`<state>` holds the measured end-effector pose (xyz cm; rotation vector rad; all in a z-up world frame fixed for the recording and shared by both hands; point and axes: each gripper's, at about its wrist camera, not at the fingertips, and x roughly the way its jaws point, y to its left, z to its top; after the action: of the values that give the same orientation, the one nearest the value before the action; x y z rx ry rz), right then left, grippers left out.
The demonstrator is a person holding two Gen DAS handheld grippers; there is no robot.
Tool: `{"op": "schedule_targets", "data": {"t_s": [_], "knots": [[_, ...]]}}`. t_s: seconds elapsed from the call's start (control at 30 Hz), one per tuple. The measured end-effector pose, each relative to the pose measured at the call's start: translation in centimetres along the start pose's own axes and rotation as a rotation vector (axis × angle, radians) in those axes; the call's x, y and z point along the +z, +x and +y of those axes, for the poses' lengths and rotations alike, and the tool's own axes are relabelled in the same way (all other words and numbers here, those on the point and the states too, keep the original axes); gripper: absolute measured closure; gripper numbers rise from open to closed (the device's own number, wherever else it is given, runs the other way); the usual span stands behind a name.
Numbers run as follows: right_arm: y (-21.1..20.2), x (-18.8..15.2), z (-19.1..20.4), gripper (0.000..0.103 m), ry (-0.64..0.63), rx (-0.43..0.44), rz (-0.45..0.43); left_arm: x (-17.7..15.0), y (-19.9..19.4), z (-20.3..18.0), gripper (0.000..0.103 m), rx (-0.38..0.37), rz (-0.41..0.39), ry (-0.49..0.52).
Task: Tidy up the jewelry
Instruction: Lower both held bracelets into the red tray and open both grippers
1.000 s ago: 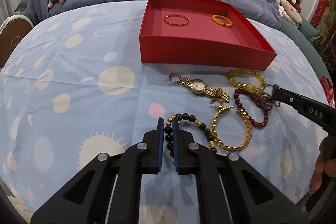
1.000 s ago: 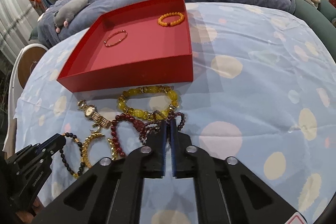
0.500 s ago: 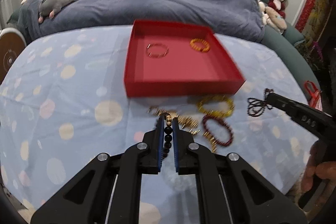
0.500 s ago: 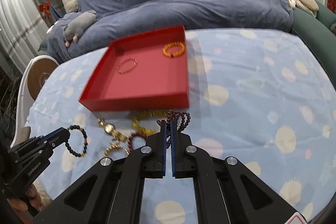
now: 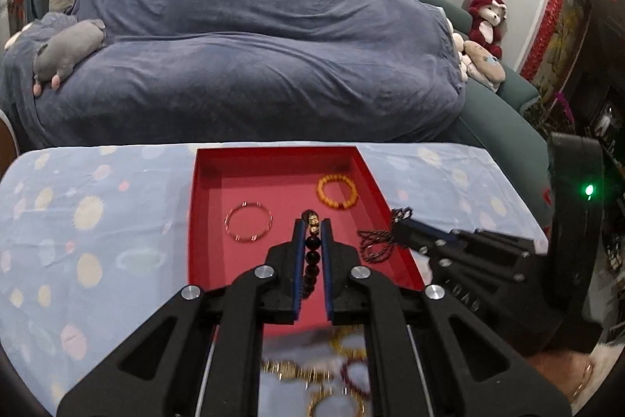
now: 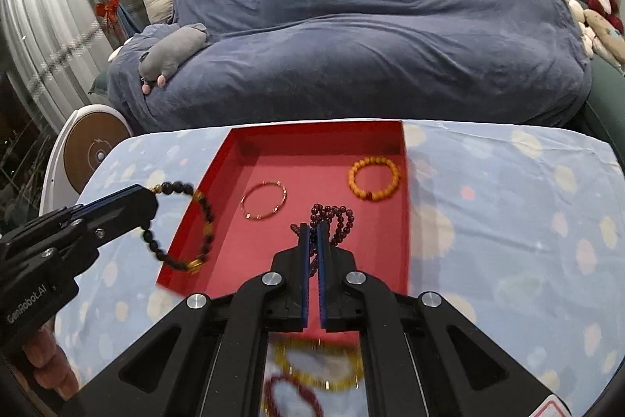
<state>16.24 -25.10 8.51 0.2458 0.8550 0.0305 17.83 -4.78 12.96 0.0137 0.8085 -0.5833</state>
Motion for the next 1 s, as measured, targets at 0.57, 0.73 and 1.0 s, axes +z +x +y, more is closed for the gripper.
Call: {"op": "schedule_targets", "data": {"t_s": [0.57, 0.73, 1.0], "knots": [[8.0, 0.7, -1.6, 0.099, -0.005, -0.078, 0.087, -1.3, 9.8, 3.1, 0.095, 0.076, 0.113, -0.014], [6.3, 1.0, -2.4, 0.079, 0.009, -0.108, 0.033, -1.1, 9.6, 4.1, 0.06, 0.117, 0.098, -0.037], [1.1, -1.5, -3.1, 0.067, 0.013, -0.124, -0.022, -2.6, 4.8, 4.3, 0.035, 0.231, 0.021, -0.054]]}}
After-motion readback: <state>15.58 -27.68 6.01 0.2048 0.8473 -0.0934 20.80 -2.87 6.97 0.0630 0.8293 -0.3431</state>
